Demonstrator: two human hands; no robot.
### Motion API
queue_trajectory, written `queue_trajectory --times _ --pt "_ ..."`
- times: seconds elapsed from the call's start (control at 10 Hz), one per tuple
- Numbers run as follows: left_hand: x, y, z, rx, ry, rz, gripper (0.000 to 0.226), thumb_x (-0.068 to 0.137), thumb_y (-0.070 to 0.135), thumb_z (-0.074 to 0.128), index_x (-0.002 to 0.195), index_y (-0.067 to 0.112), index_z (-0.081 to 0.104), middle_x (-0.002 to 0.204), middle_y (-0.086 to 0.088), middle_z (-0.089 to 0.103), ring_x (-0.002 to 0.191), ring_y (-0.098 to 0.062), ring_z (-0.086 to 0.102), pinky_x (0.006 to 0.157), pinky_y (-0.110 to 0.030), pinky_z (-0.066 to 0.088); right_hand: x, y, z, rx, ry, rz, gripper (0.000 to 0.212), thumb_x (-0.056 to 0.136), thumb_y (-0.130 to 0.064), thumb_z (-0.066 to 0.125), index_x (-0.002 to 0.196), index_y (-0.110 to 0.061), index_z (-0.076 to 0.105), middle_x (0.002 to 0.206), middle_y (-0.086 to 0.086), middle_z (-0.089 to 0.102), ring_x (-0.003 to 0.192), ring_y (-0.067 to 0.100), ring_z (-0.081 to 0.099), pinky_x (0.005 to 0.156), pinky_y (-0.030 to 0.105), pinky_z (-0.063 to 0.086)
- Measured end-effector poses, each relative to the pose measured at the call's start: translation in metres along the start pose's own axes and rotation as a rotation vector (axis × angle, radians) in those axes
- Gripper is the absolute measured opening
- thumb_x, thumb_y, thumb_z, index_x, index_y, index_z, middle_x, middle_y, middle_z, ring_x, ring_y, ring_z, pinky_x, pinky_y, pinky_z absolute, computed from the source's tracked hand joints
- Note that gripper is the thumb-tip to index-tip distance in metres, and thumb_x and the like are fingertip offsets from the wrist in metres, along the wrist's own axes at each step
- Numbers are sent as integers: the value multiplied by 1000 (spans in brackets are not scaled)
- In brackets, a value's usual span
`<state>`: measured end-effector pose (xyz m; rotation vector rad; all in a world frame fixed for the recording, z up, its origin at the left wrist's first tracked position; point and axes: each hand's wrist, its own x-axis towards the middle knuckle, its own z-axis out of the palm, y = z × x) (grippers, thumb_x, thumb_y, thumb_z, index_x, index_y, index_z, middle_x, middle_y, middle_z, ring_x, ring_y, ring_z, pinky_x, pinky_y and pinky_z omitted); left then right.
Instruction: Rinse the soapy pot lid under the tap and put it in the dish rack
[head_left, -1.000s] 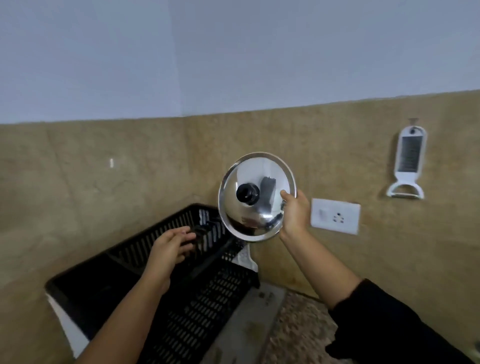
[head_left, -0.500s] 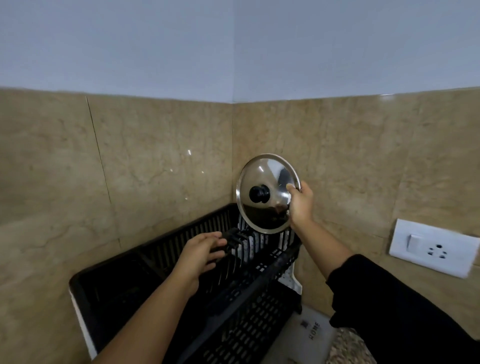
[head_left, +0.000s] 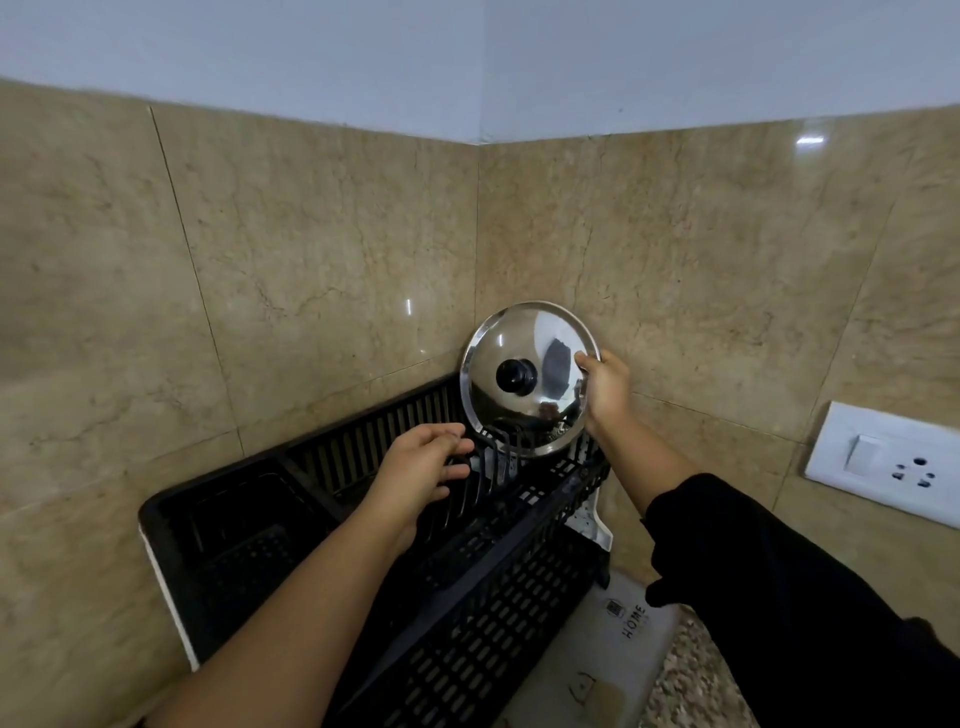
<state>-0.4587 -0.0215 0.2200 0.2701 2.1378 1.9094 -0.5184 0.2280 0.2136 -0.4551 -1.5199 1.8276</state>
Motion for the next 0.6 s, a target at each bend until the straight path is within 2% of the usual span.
queue_trajectory --times 0.2,0.4,0.5,0.6 --pt "3 -2 -1 7 11 7 24 98 24 45 114 23 62 109 5 69 98 -14 64 88 -33 47 4 9 -4 1 17 77 16 93 -12 54 80 -18 62 66 0 53 47 15 39 47 27 34" --pt "0 -3 1 43 21 31 23 97 23 46 115 22 61 113 4 66 100 -13 61 74 -28 43 1 5 -9 -134 -11 48 11 92 -16 57 82 -13 60 66 2 53 53 18 45 49 28 39" --pt "-3 6 -1 22 62 65 22 95 22 50 114 23 62 117 2 64 103 -13 58 71 -26 41 -3 -6 -12 -279 -1 6 7 88 -12 58 93 -8 58 74 3 57 60 17 51 49 25 39" --pt "-11 21 -6 -3 123 108 24 94 21 51 116 20 61 119 0 64 100 -14 59 78 -29 40 -12 -16 -25 -303 37 -33 24 83 -10 57 106 -6 63 87 6 65 76 22 61 63 29 45"
